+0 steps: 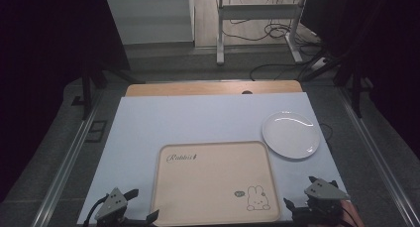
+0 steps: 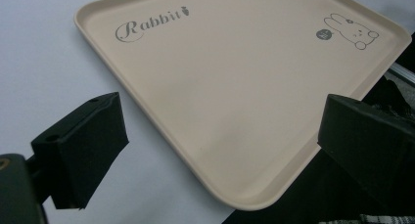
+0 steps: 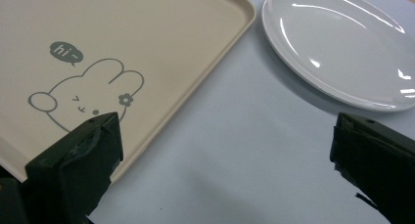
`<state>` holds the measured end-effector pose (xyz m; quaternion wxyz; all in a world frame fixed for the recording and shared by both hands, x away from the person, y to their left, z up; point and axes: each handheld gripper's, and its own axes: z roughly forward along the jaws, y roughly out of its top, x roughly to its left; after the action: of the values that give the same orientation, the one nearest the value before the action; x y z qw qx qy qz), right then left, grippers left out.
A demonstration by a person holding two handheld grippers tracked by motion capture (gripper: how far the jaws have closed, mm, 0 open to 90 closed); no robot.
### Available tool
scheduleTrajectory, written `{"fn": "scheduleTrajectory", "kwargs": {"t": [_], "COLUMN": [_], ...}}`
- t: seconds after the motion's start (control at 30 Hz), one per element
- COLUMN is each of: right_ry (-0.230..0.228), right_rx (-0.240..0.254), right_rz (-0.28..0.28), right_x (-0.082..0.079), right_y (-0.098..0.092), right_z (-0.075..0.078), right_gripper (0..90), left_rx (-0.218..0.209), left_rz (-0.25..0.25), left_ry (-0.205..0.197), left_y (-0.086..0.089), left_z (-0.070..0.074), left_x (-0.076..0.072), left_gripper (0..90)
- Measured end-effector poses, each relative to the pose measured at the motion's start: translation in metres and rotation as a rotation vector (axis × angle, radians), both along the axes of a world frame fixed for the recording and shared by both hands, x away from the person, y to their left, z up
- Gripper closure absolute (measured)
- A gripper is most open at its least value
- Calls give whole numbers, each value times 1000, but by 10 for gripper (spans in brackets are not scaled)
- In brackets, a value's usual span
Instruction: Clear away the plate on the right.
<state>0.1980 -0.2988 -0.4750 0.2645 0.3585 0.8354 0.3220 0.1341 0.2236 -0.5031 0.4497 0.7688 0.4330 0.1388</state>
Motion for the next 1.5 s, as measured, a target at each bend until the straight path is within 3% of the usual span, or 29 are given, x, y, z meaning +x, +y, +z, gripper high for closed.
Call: {"fn": "scheduleTrajectory", "kwargs": {"t": [0.4, 0.93, 0.97, 1.1, 1.13, 1.2, 1.3, 1.33, 1.37, 1.4, 1.43, 1.5], "right_ry": [-15, -42, -57, -73, -85, -96, -152, -152, -174, -174, -193, -204], "right_rx": [-44, -112, -147, -203, -249, -264, -337, -337, -381, -381, -431, -451], "right_rz": [6, -72, -75, -70, -72, -73, -78, -78, -80, -80, -78, -78], "right_x": [14, 26, 27, 28, 29, 29, 31, 31, 32, 32, 34, 35], "right_y": [-1, 2, 4, 8, 11, 12, 17, 17, 20, 20, 23, 24], "right_z": [-3, -8, -8, -10, -11, -11, -10, -10, -11, -11, -13, -14], "right_gripper": [0, 0, 0, 0, 0, 8, 40, 40, 55, 55, 64, 67], "left_rx": [3, 6, 5, 5, 6, 5, 5, 5, 6, 6, 7, 7], "left_rz": [2, 3, 3, 3, 3, 4, 4, 4, 5, 5, 5, 5], "left_ry": [5, 6, 7, 7, 7, 8, 9, 9, 10, 10, 10, 10], "left_y": [0, -1, -1, -1, -1, -1, -1, -1, -1, -1, -1, -1], "left_z": [0, 0, 0, 0, 0, 0, 0, 0, 0, 0, 0, 0], "left_x": [1, 1, 1, 1, 1, 1, 1, 1, 1, 1, 1, 1], "left_gripper": [39, 40, 40, 40, 40, 41, 41, 41, 41, 41, 41, 41]}}
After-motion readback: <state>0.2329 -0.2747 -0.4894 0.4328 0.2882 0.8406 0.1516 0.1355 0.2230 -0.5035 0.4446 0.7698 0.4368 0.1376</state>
